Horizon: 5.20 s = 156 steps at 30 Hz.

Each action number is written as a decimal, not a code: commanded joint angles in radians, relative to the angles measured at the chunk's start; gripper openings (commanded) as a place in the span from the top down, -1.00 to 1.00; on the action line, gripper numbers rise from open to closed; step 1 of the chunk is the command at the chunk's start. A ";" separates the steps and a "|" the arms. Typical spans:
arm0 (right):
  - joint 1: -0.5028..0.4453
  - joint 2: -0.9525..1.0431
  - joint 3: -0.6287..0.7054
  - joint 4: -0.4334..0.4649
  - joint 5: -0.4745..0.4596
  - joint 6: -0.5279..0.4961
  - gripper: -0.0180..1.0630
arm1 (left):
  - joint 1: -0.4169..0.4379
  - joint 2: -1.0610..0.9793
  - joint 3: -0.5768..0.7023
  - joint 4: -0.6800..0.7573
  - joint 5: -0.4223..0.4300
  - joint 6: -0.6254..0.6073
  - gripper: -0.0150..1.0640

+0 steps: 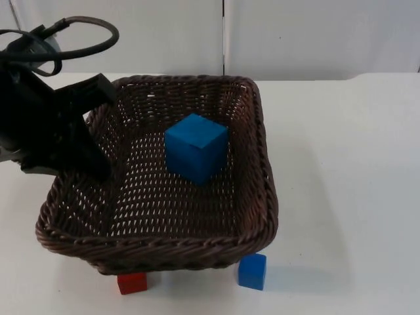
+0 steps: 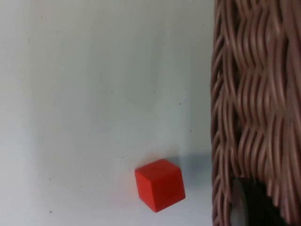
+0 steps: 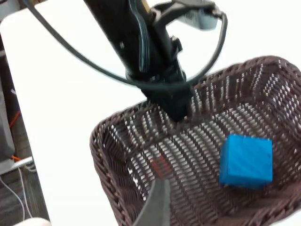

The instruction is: Pick up the basket with the left hand and place the largest block into the basket with the right hand.

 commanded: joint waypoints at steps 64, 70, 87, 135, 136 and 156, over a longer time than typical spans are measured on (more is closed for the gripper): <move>0.005 -0.255 0.238 -0.115 -0.124 0.054 -0.40 | -0.121 0.616 -0.591 -0.154 -0.128 0.075 0.98; 0.005 -0.255 0.238 -0.119 -0.124 0.054 -0.40 | -0.121 0.616 -0.591 -0.149 -0.118 0.075 0.27; 0.005 -0.255 0.238 -0.125 -0.106 0.058 -0.40 | -0.072 0.614 -0.591 -0.055 -0.096 0.045 -0.61; 0.005 -0.255 0.238 -0.123 -0.171 0.138 -0.40 | -0.203 -0.036 -0.150 0.125 -0.156 0.018 -0.61; 0.005 -0.255 0.238 -0.123 -0.171 0.138 -0.40 | -0.208 -0.045 -0.144 0.125 -0.156 0.018 -0.61; 0.005 -0.523 0.521 -0.125 -0.275 0.163 -0.40 | -0.221 -0.410 0.017 0.172 -0.208 0.018 -0.61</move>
